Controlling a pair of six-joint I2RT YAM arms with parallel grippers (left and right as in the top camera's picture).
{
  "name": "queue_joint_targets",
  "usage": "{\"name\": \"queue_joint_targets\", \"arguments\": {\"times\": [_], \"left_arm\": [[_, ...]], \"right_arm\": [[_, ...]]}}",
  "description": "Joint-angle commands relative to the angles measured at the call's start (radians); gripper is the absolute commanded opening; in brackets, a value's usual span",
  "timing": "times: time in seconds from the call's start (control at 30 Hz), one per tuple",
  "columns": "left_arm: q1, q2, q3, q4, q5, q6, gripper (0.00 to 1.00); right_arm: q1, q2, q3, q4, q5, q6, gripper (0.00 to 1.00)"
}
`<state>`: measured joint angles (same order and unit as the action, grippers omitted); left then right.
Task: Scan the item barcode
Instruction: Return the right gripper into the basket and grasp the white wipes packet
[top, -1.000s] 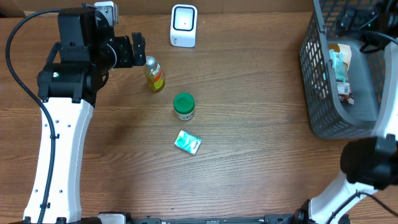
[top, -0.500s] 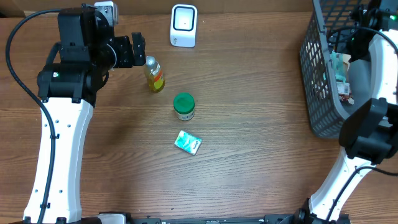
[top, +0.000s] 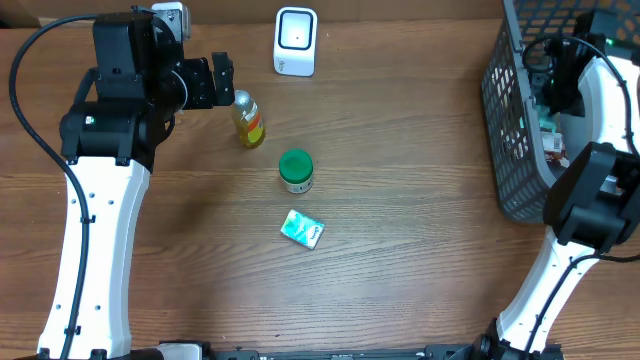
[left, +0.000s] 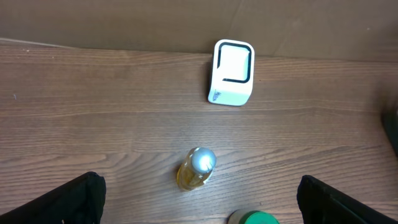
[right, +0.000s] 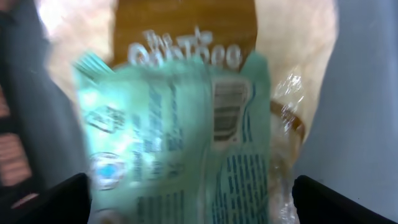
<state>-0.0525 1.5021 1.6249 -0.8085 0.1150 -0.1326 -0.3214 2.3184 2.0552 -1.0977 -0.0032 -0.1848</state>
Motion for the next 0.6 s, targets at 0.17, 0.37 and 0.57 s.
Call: {"name": "queue_joint_targets", "arguments": {"times": [0.17, 0.37, 0.57], "left_arm": [[-0.007, 0.002, 0.0, 0.0, -0.011, -0.013, 1.0], [-0.007, 0.002, 0.0, 0.0, -0.011, -0.013, 1.0], [-0.007, 0.002, 0.0, 0.0, -0.011, -0.013, 1.0]], "right_arm": [[-0.008, 0.014, -0.123, 0.056, 0.04, -0.007, 1.0], [-0.008, 0.006, -0.036, -0.008, 0.04, -0.006, 0.61], [-0.008, -0.023, 0.21, -0.151, 0.035, 0.005, 0.35]]}}
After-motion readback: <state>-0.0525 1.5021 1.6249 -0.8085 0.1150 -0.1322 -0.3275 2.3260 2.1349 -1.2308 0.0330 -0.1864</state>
